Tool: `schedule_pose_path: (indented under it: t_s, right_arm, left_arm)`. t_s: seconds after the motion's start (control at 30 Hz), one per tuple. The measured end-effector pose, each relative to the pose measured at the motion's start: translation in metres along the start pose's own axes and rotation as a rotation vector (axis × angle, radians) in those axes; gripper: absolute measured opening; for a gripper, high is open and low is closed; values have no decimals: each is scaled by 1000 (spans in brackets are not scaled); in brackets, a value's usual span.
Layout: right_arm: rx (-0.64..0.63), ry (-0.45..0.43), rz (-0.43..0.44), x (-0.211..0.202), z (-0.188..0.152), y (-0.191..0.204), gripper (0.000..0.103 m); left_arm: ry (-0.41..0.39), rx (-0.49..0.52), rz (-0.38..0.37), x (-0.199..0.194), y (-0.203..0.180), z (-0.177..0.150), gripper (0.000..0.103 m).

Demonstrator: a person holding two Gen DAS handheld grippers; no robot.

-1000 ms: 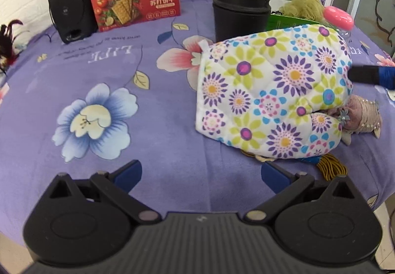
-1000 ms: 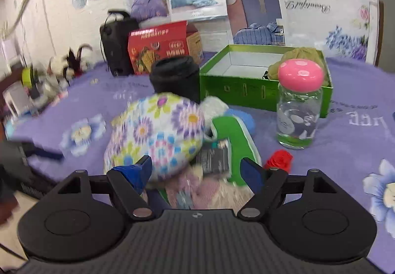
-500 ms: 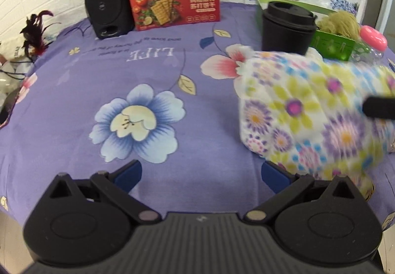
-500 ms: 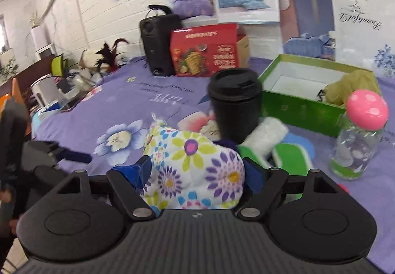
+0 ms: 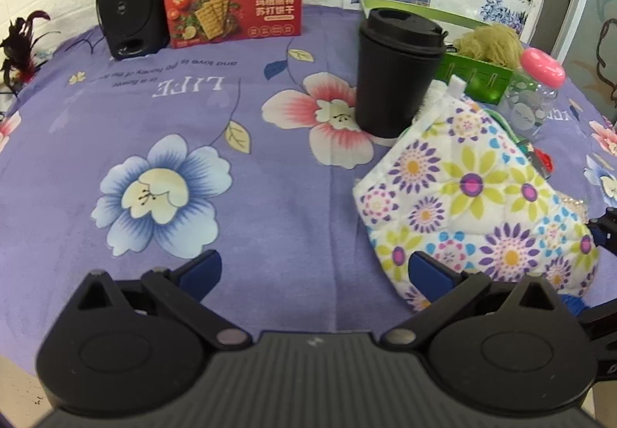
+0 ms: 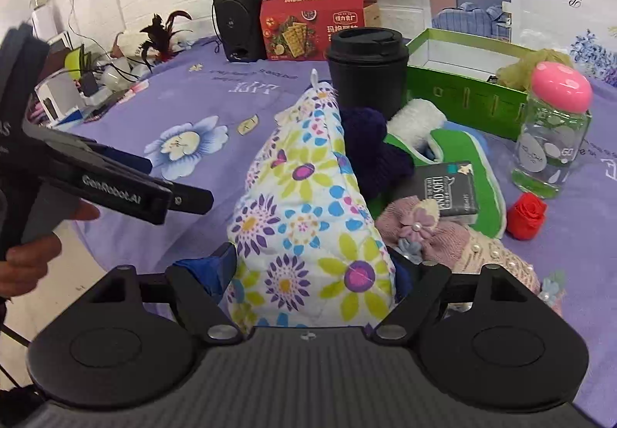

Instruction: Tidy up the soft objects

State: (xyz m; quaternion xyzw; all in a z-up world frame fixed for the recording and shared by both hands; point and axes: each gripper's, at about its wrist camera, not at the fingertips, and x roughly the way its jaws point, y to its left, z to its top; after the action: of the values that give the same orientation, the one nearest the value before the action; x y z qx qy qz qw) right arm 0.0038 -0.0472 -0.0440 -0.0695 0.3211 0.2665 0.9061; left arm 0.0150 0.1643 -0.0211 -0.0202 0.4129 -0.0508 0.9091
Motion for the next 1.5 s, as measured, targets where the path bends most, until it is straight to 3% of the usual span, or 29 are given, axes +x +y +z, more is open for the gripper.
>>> schedule_pose_path:
  t_s: [0.2, 0.4, 0.53, 0.73, 0.9, 0.97, 1.0, 1.03, 1.07, 1.13, 1.3, 1.5]
  right_arm:
    - [-144, 23, -2, 1, 4, 10, 66]
    - [-147, 16, 13, 2, 3, 6, 67]
    - [-150, -3, 20, 2, -2, 9, 67]
    - [-149, -39, 17, 2, -3, 7, 66]
    - [-164, -66, 19, 2, -6, 7, 64]
    - [-172, -87, 14, 0, -10, 8, 56]
    - [-178, -90, 14, 1, -11, 9, 51]
    - [-183, -89, 20, 1, -12, 10, 32]
    - [-174, -85, 28, 3, -14, 11, 22]
    - [-163, -87, 57, 4, -15, 12, 18]
    - [-160, -161, 117, -13, -2, 22, 16]
    - [-203, -283, 116, -36, 47, 21, 16]
  left_arm:
    - [18, -5, -47, 4, -23, 23, 103]
    - [13, 72, -110, 7, -52, 47, 103]
    - [50, 1, -190, 12, -58, 57, 103]
    - [117, -64, -164, 31, -66, 64, 103]
    - [151, -16, -118, 41, -79, 62, 103]
    - [155, -46, -116, 41, -78, 59, 83]
    - [171, -55, -151, 40, -76, 57, 55]
    - [182, -53, -165, 40, -74, 55, 44]
    - [178, -43, -164, 37, -73, 52, 42]
    - [165, -43, -159, 30, -70, 48, 26]
    - [72, -72, -170, -10, -58, 56, 21]
    - [-95, -1, -142, -55, -70, 107, 21]
